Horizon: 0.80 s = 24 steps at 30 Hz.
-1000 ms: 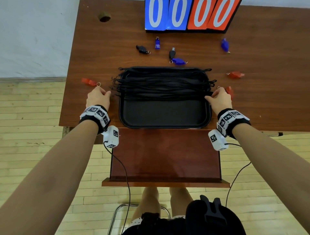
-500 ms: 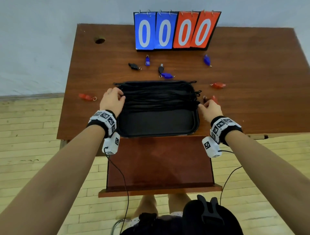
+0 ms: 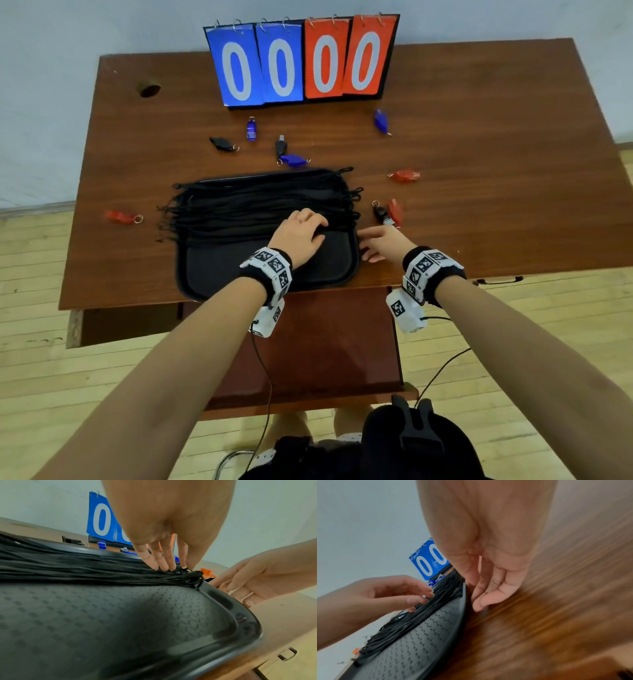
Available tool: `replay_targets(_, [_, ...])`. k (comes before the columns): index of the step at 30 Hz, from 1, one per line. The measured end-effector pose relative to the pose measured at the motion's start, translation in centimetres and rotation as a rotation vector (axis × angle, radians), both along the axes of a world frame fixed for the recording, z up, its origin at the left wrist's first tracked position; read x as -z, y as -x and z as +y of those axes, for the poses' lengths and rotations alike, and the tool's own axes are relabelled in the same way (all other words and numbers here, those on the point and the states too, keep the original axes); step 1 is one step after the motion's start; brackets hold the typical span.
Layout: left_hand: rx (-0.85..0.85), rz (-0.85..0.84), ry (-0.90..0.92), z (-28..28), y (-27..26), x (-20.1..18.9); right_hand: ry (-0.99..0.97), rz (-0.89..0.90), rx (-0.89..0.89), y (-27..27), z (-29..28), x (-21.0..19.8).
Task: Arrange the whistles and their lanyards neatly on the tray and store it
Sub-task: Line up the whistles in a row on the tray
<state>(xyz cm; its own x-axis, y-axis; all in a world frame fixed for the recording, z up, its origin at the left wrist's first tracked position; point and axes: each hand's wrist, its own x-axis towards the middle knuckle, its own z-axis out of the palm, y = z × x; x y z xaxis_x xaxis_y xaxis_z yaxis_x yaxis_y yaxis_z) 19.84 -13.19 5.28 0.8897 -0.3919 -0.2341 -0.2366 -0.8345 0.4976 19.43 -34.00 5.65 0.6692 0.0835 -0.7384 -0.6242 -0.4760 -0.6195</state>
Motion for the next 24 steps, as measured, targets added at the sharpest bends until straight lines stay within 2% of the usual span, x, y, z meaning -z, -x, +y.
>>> replay_targets(3, [-0.036,0.015,-0.021,-1.3,-0.5,0.4,0.079,-0.054,-0.155,-1.1,-0.8,-0.2])
replay_targets(5, [-0.066,0.025,-0.028,-1.8,-1.1,0.3,0.253,-0.226,-0.236,-2.1,-1.6,-0.7])
replay_targets(8, [-0.064,0.018,-0.038,-2.8,-2.0,0.0,0.510,-0.442,-0.233,-3.5,-3.4,-1.6])
replay_targets(11, [-0.071,0.010,-0.030,-4.5,-2.7,-0.2,0.623,-0.418,-0.279,-3.9,-5.1,-1.2])
replay_targets(14, [-0.080,-0.012,-0.013,-6.5,-3.0,-0.2,0.622,-0.406,-0.306,-4.0,-6.3,-0.2])
replay_targets(19, [0.044,-0.048,-0.045,-10.0,-3.7,0.2,0.544,-0.453,-0.170,-4.1,-7.7,0.3])
replay_targets(24, [0.135,-0.102,-0.240,-12.6,-5.5,1.0,0.470,-0.507,-0.296,-4.0,-8.3,0.8])
